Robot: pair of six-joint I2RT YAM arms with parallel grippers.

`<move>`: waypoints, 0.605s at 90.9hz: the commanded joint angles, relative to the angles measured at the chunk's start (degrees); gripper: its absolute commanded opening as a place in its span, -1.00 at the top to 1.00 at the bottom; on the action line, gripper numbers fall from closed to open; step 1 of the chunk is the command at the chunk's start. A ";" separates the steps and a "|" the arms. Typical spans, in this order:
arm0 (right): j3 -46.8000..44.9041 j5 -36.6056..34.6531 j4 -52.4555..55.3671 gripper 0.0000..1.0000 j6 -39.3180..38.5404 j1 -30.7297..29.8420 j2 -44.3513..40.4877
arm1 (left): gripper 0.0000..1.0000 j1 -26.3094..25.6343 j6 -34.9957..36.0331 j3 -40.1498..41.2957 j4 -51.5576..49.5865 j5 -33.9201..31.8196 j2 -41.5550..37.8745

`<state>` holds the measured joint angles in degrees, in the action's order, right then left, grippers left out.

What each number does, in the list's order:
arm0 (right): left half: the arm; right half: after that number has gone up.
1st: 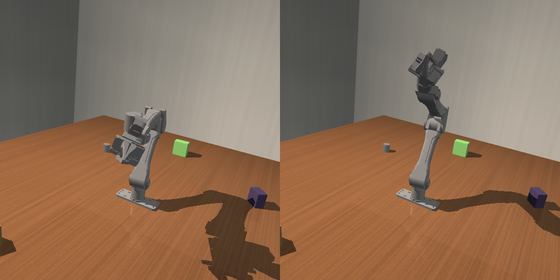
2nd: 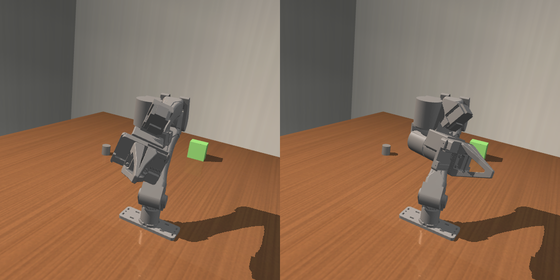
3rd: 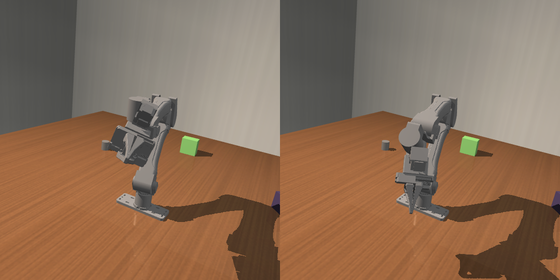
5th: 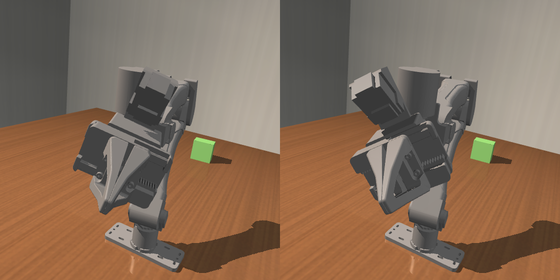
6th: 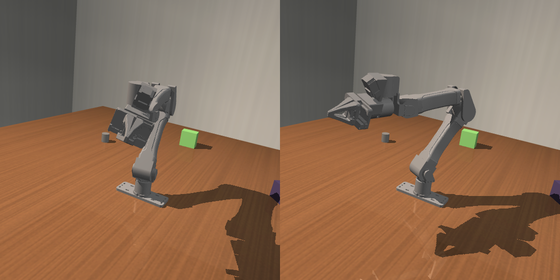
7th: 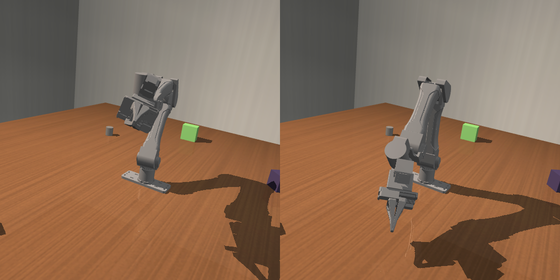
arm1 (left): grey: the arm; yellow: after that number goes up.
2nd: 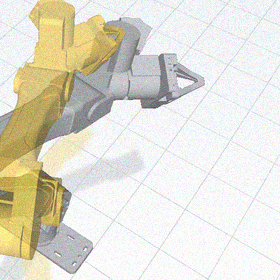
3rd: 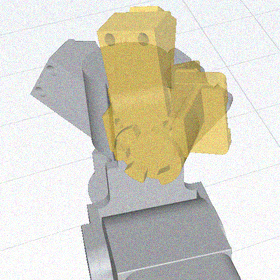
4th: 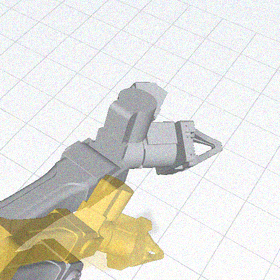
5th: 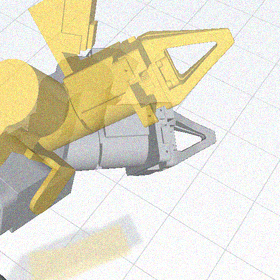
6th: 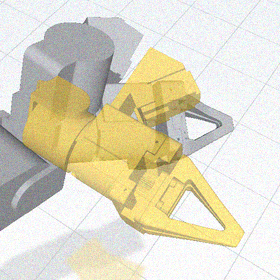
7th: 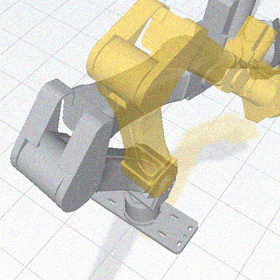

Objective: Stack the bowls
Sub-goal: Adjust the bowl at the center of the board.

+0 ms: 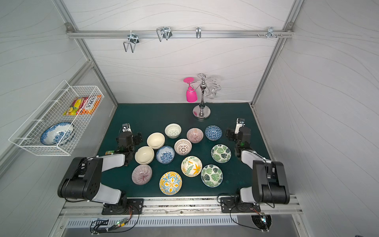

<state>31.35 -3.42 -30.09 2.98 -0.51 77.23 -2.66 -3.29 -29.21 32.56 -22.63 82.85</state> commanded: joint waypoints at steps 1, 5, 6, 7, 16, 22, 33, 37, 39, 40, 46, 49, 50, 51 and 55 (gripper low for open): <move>2.61 -0.38 7.63 -0.98 2.91 -0.14 -7.05 | -1.00 -0.46 -7.01 -6.32 -11.85 -9.79 -6.00; 4.75 -0.48 12.10 -0.99 2.97 -0.15 -10.66 | -1.00 -0.69 -12.86 -8.88 -19.86 -13.72 -7.44; 5.29 -0.50 13.32 -0.98 2.94 -0.17 -11.47 | -1.00 -0.82 -14.59 -10.23 -22.08 -15.14 -7.75; 5.73 -0.52 14.49 -0.98 2.97 -0.18 -12.27 | -1.00 -0.93 -16.37 -11.47 -24.37 -16.60 -7.94; 11.81 -2.94 26.81 -0.99 4.67 -0.19 -19.04 | -1.00 -2.15 -32.14 -22.51 -53.66 -27.10 -7.75; 16.12 -4.63 35.71 -0.98 9.61 -0.21 -22.48 | -1.00 -2.22 -31.48 -30.80 -66.11 -23.16 -7.19; 16.92 -5.75 47.54 -0.98 24.37 -1.06 -26.43 | -1.00 -3.29 -32.26 -41.76 -83.50 -19.95 -6.12; 15.61 -6.04 49.93 -0.99 31.31 -0.53 -27.55 | -1.00 -3.32 -32.94 -43.66 -86.48 -15.66 -6.96; 15.02 -3.58 50.25 -0.98 32.16 0.19 -28.25 | -1.00 -3.32 -31.04 -43.70 -85.92 -12.05 -7.85; 14.77 -2.19 50.36 -0.98 32.21 0.44 -28.70 | -1.00 -3.32 -29.96 -43.63 -85.08 -9.87 -8.48; 14.66 4.32 52.60 -0.99 32.08 2.45 -31.81 | -1.00 -3.46 -26.32 -43.00 -83.07 -0.80 -11.33; 15.27 7.05 54.42 -0.98 31.39 2.60 -33.15 | -1.00 -3.49 -27.24 -44.05 -84.83 0.97 -11.72; 15.60 8.44 54.87 -0.98 30.99 2.57 -33.39 | -1.00 -3.49 -27.71 -44.51 -85.63 1.17 -11.73; 15.94 9.89 55.53 -0.99 30.44 2.55 -33.60 | -1.00 -3.54 -28.25 -45.00 -87.09 1.27 -11.56; 17.47 14.44 58.57 -0.98 28.50 1.93 -34.09 | -1.00 -3.57 -30.18 -46.68 -90.75 1.92 -11.03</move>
<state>46.72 -1.58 17.21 29.04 1.39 45.54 -5.80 -31.07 -71.64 -46.11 -29.28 72.25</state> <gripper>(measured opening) 0.992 0.999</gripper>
